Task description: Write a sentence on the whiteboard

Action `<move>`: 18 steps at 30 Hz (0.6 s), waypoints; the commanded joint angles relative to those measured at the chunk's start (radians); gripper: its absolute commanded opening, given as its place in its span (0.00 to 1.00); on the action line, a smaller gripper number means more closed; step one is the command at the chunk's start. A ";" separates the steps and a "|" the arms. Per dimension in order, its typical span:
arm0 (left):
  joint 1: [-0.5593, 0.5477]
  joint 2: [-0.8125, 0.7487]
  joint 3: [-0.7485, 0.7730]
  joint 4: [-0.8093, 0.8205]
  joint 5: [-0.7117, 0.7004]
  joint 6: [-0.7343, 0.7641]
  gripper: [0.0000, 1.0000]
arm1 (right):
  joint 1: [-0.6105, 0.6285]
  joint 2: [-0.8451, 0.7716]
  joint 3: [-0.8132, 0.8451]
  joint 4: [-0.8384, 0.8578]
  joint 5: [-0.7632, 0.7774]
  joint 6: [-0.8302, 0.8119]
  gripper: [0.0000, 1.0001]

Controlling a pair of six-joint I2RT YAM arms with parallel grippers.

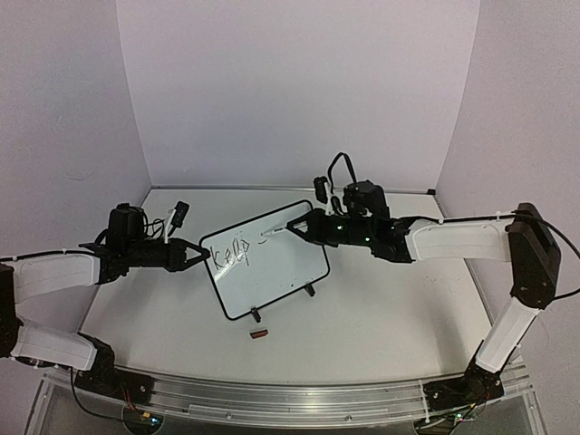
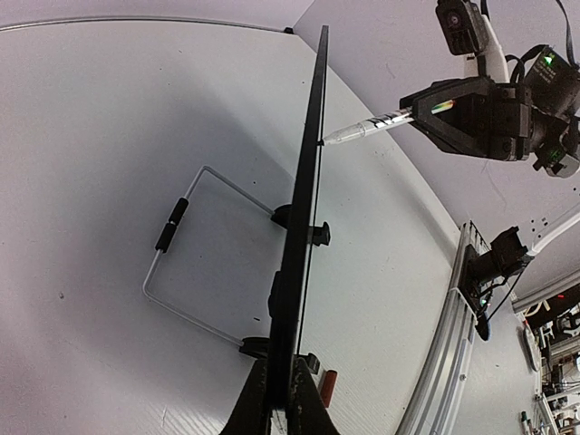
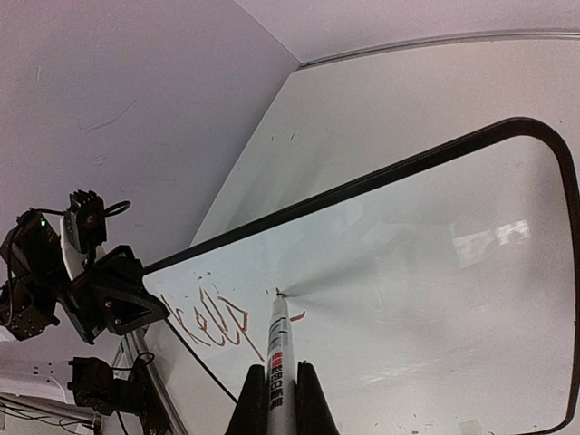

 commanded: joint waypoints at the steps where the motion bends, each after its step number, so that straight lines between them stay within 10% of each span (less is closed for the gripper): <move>1: 0.008 -0.016 0.028 -0.026 -0.077 0.048 0.00 | -0.003 0.003 0.016 0.017 -0.009 0.012 0.00; 18: 0.007 -0.014 0.031 -0.025 -0.077 0.049 0.00 | -0.003 -0.001 -0.053 0.017 -0.032 0.043 0.00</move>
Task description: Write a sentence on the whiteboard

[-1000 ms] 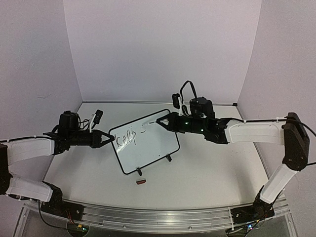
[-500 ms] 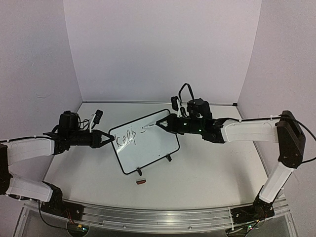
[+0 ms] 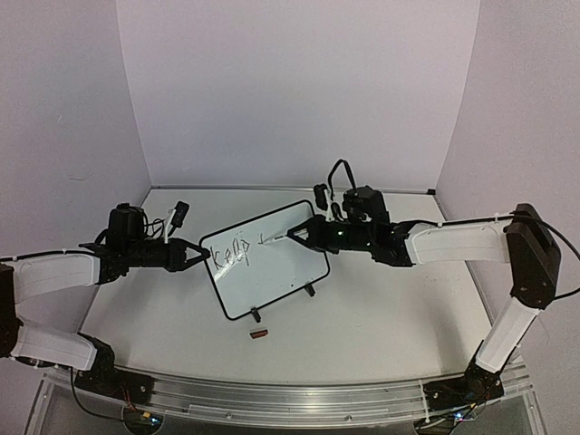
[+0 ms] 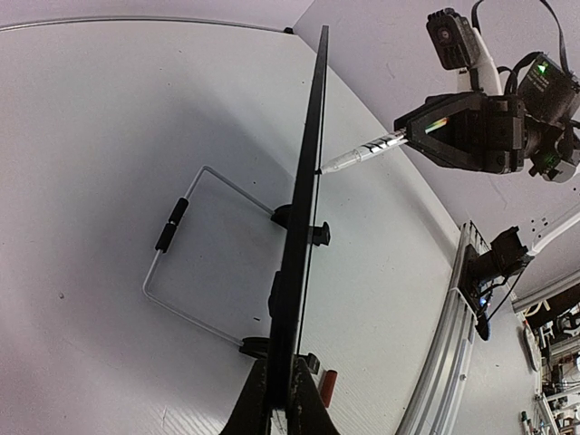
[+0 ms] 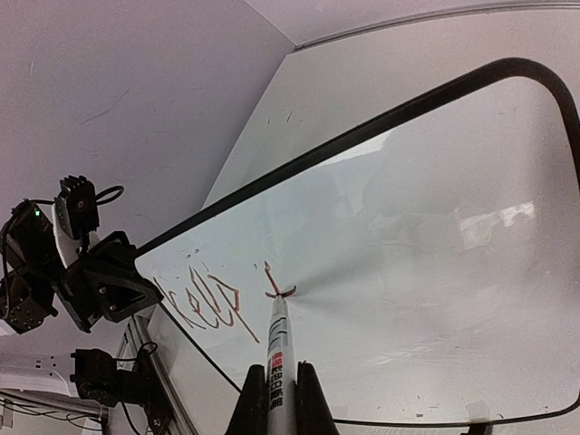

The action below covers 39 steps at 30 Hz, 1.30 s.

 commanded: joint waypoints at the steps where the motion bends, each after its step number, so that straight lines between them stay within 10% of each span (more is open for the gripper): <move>1: 0.007 -0.013 0.032 -0.024 -0.076 0.050 0.00 | -0.003 0.000 -0.023 0.016 -0.010 0.013 0.00; 39: 0.008 -0.013 0.031 -0.028 -0.077 0.048 0.00 | -0.016 -0.062 0.069 -0.011 0.042 -0.050 0.00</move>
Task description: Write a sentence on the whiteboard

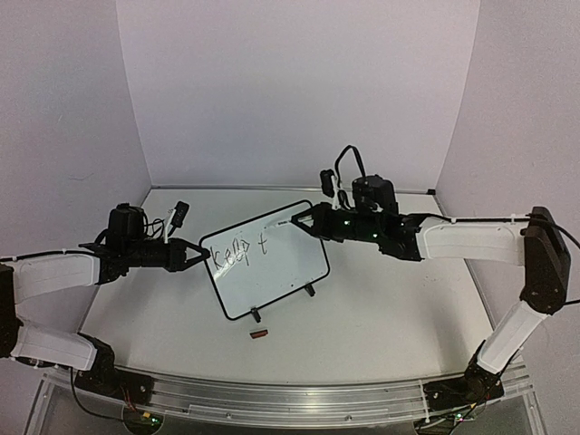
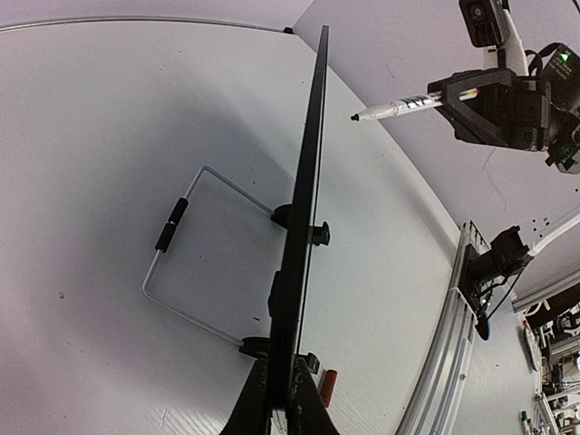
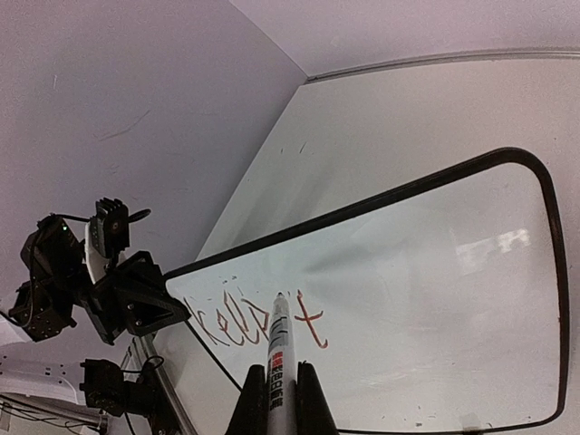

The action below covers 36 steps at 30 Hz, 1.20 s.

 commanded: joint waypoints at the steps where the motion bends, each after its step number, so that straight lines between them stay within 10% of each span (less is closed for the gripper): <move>1: 0.007 -0.011 0.031 -0.028 -0.077 0.048 0.00 | -0.014 0.013 0.052 0.018 0.010 -0.017 0.00; 36: 0.007 -0.005 0.031 -0.022 -0.076 0.050 0.00 | -0.031 0.041 -0.060 0.022 -0.062 0.050 0.00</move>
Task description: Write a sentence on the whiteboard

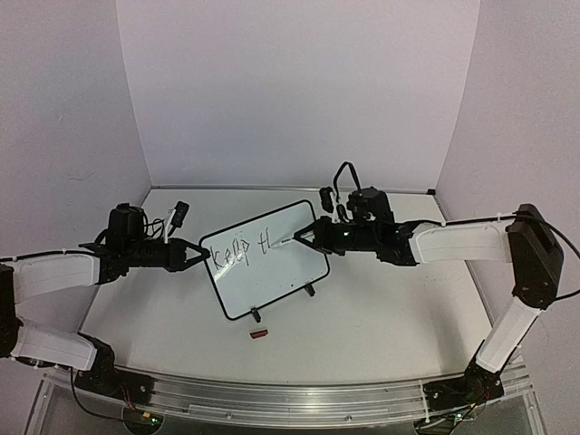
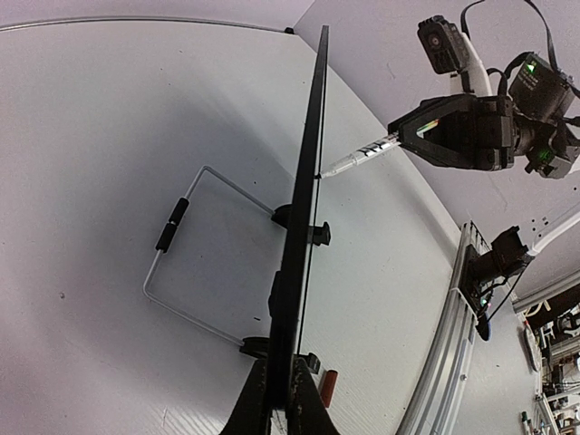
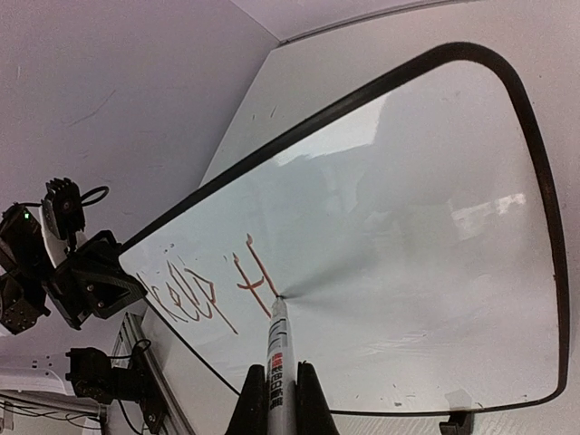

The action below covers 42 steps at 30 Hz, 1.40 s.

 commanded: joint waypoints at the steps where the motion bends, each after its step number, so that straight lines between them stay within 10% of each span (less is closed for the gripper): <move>1: 0.008 -0.005 0.032 -0.021 -0.075 0.050 0.00 | -0.003 -0.014 -0.017 0.024 -0.010 0.014 0.00; 42: 0.007 -0.013 0.030 -0.026 -0.078 0.051 0.00 | -0.003 -0.062 -0.041 0.099 0.093 0.042 0.00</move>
